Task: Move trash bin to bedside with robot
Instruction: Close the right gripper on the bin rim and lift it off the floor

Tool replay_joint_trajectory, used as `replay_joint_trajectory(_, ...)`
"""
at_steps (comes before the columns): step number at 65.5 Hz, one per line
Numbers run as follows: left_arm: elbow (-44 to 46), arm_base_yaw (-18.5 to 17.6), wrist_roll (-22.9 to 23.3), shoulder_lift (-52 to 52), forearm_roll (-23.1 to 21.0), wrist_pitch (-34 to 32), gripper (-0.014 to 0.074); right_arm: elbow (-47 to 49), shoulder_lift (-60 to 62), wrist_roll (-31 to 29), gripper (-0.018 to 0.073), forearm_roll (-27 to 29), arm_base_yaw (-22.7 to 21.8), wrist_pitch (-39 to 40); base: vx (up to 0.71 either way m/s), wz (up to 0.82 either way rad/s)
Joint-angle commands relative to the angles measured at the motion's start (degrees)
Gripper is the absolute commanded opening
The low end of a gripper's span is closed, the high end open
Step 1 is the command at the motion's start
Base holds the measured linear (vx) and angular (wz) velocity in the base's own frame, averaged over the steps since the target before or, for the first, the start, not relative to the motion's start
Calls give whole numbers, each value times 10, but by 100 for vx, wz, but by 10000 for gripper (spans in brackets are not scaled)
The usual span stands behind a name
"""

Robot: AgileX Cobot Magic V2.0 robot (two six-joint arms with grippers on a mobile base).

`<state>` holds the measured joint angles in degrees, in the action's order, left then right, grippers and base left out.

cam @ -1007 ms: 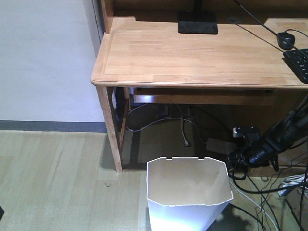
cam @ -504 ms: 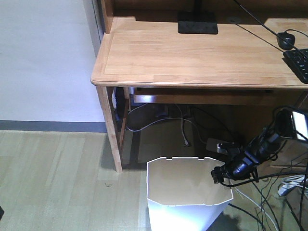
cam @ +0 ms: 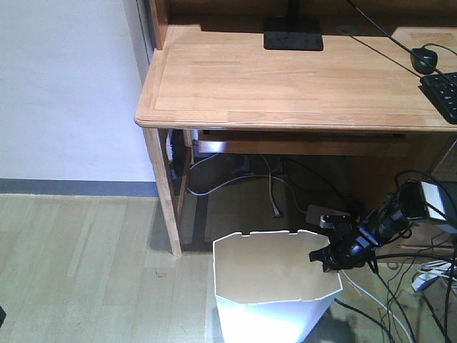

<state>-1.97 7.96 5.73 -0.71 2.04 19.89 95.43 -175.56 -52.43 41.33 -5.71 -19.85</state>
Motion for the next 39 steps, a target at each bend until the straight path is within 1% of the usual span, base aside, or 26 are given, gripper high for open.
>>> replay_joint_trajectory(1,-2,-2,2,-8,-1,-38,-6,8,48,-1,-13,10,-1,-59,0,0)
replay_joint_trajectory(5,-2,-2,2,-8,-1,-38,-6,1,64,-6,-11,19,-8,-62,0,0)
replay_joint_trajectory(10,-2,-2,2,-8,-1,-38,-6,-19,89,-38,-9,51,-20,-69,0,0)
replay_joint_trajectory(14,-2,-2,2,-8,-1,-38,-6,-44,114,-96,-9,100,-33,-75,0,0)
replay_joint_trajectory(15,-2,-2,2,-8,-1,-38,-6,-51,121,-104,-9,115,-37,-75,0,0)
replay_joint_trajectory(19,-2,-2,2,-8,-1,-38,-6,-82,147,-183,-9,181,-54,-90,0,0)
replay_joint_trajectory(20,-2,-2,2,-8,-1,-38,-6,-90,154,-193,-9,199,-59,-93,0,0)
replay_joint_trajectory(21,-2,-2,2,-8,-1,-38,-6,-98,160,-222,-9,216,-63,-101,0,0)
replay_joint_trajectory(24,-2,-2,2,-8,-1,-38,-6,-120,177,-278,-8,266,-77,-131,0,0)
replay_joint_trajectory(25,-2,-2,2,-8,-1,-38,-6,-128,183,-286,-8,281,-82,-136,0,0)
replay_joint_trajectory(27,-2,-2,2,-8,-1,-38,-6,-142,195,-323,-6,308,-92,-157,0,0)
replay_joint_trajectory(30,-2,-2,2,-8,-1,-38,-6,-164,212,-351,-6,341,-104,-187,0,0)
replay_joint_trajectory(34,-2,-2,2,-8,-1,-38,-6,-191,235,-379,-6,366,-118,-217,0,0)
replay_joint_trajectory(39,-2,-2,2,-8,-1,-38,-6,-222,263,-386,-5,365,-125,-230,0,0)
